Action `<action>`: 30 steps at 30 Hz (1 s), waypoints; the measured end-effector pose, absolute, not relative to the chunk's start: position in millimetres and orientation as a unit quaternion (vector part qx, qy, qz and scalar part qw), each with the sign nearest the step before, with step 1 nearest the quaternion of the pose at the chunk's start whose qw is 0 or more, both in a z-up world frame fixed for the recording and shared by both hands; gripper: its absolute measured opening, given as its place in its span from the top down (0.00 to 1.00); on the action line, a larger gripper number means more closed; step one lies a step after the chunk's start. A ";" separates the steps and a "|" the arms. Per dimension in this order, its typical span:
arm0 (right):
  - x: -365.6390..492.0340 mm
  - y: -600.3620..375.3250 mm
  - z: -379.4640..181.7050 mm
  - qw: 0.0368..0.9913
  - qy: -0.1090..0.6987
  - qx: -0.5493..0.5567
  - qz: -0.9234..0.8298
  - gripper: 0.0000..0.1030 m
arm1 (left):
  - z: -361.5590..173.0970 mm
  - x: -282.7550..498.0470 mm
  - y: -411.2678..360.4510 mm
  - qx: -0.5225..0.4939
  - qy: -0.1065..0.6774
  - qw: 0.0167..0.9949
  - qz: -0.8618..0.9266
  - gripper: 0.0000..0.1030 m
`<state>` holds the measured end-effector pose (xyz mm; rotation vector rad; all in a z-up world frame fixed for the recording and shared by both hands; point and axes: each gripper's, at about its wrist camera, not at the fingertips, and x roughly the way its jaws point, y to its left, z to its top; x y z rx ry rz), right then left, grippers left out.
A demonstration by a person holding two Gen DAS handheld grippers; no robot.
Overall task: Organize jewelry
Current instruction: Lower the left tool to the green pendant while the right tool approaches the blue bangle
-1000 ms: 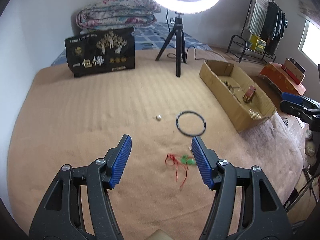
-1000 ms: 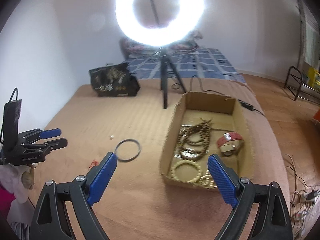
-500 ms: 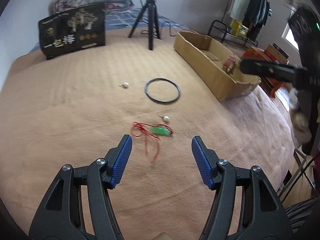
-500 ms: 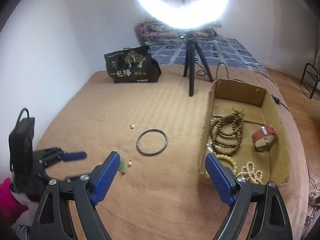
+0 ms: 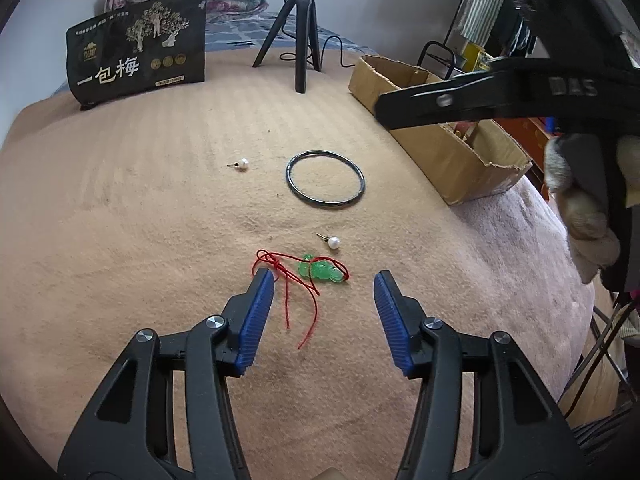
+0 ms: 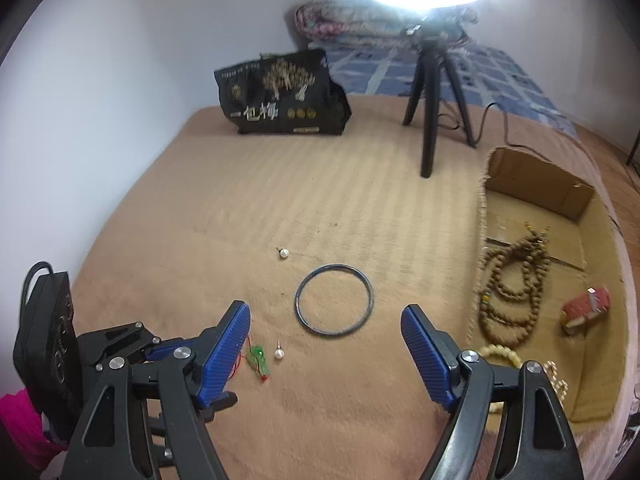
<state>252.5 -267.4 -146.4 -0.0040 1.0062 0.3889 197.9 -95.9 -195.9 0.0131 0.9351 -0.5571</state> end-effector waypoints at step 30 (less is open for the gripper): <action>336.8 -233.1 -219.6 0.787 0.594 -0.019 0.167 0.20 | -223.9 212.2 -105.8 0.005 0.447 0.857 -0.256 0.62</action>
